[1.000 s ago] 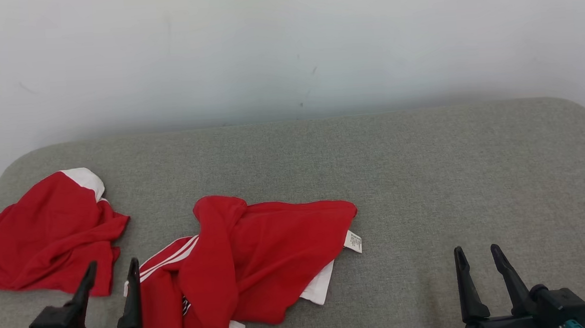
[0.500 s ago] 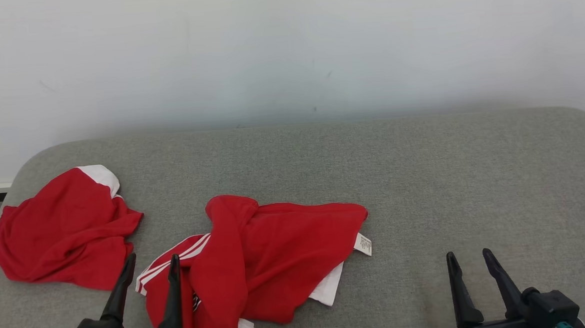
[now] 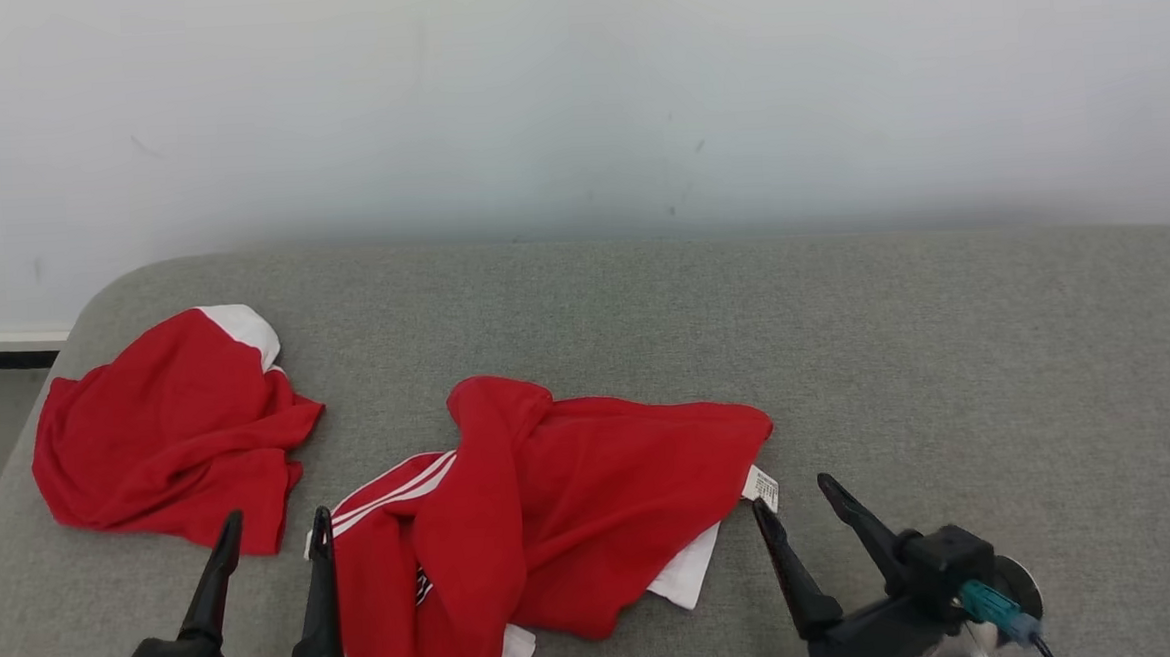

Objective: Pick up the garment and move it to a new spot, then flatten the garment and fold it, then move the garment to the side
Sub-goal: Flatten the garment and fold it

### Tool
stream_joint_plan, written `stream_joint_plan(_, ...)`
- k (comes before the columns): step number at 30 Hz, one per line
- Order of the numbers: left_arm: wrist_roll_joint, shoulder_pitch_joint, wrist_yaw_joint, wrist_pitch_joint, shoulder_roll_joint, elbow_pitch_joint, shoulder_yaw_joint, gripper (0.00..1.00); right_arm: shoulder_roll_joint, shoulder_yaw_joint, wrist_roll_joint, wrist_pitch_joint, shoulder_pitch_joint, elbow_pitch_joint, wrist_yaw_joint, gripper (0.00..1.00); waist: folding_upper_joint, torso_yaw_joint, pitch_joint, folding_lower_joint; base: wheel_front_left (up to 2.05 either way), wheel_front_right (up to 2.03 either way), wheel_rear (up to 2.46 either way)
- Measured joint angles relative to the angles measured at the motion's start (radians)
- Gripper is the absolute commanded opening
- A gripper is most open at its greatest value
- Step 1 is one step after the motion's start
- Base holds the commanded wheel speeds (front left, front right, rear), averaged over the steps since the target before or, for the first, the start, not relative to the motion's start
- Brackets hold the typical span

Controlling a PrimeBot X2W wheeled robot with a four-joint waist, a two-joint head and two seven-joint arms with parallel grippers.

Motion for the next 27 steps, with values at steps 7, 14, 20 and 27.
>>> stream_joint_plan(7,0.007,-0.025,-0.018,0.000,-0.025,0.007,-0.014,1.00,-0.014,0.109,0.017,0.008,-0.216,0.202,0.000,1.00,0.0000,0.037,0.026,0.0000,0.00,0.00,0.00)
stream_joint_plan(14,0.006,-0.067,-0.030,0.000,-0.048,0.024,-0.042,1.00,-0.041,0.118,0.035,0.010,-0.387,0.445,0.000,1.00,0.0000,0.097,0.069,0.0001,0.00,0.00,0.00)
stream_joint_plan(20,0.003,-0.081,-0.035,0.000,-0.057,0.039,-0.053,1.00,-0.044,0.101,0.067,0.011,-0.456,0.613,0.000,1.00,0.0000,0.144,0.103,0.0001,0.00,0.00,0.00)
stream_joint_plan(27,0.001,-0.086,-0.036,0.000,-0.062,0.039,-0.059,1.00,-0.016,0.094,0.113,0.006,-0.480,0.718,0.000,0.81,0.0001,0.176,0.128,0.0001,0.00,0.00,0.00)
